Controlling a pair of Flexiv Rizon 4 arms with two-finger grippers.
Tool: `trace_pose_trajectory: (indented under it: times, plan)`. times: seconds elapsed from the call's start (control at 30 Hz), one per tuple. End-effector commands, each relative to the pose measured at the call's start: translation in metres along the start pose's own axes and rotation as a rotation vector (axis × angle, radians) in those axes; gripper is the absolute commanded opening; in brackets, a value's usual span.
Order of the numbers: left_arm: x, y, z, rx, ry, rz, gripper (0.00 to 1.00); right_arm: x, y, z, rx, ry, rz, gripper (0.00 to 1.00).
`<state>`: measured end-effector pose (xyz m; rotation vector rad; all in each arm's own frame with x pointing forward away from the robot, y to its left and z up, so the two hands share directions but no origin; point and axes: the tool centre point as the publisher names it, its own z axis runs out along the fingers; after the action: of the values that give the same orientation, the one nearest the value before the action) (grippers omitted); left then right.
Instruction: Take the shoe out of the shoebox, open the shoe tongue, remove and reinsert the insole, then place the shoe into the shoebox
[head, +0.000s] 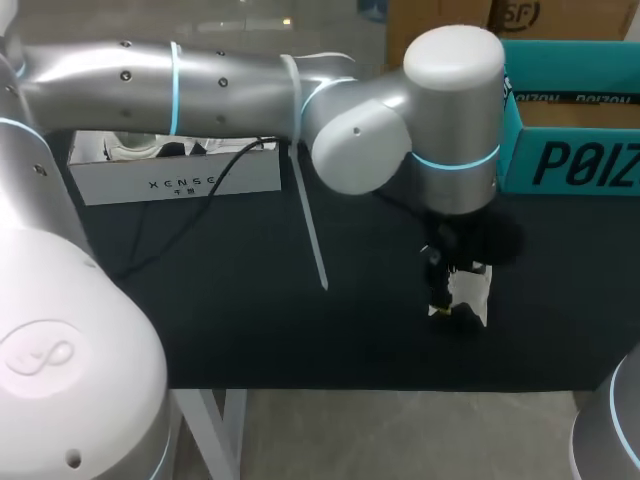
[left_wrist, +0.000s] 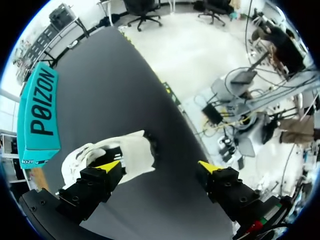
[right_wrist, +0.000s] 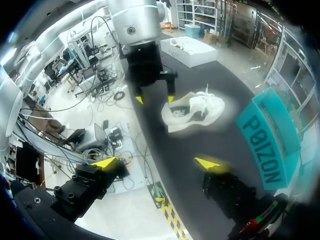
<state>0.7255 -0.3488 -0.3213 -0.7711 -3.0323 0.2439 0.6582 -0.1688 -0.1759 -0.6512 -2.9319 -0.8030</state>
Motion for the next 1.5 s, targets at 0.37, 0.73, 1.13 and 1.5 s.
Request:
trace_pose_trajectory:
  times: [0.37,0.73,1.13,1.5]
  plan:
    - [-0.001,-0.009,0.012,-0.102,0.017,-0.114,1.00,0.000,-0.001,0.001,0.002,-0.001,0.000,1.00]
    - [-0.006,-0.006,0.035,-0.108,0.033,-0.152,1.00,0.000,-0.001,0.001,0.002,-0.001,0.000,1.00]
    - [-0.012,-0.002,0.062,-0.084,0.058,-0.178,1.00,0.000,-0.001,0.001,0.002,-0.001,0.000,1.00]
    - [-0.018,0.002,0.070,-0.084,0.061,-0.184,0.00,0.000,-0.001,0.001,0.002,-0.001,0.000,1.00]
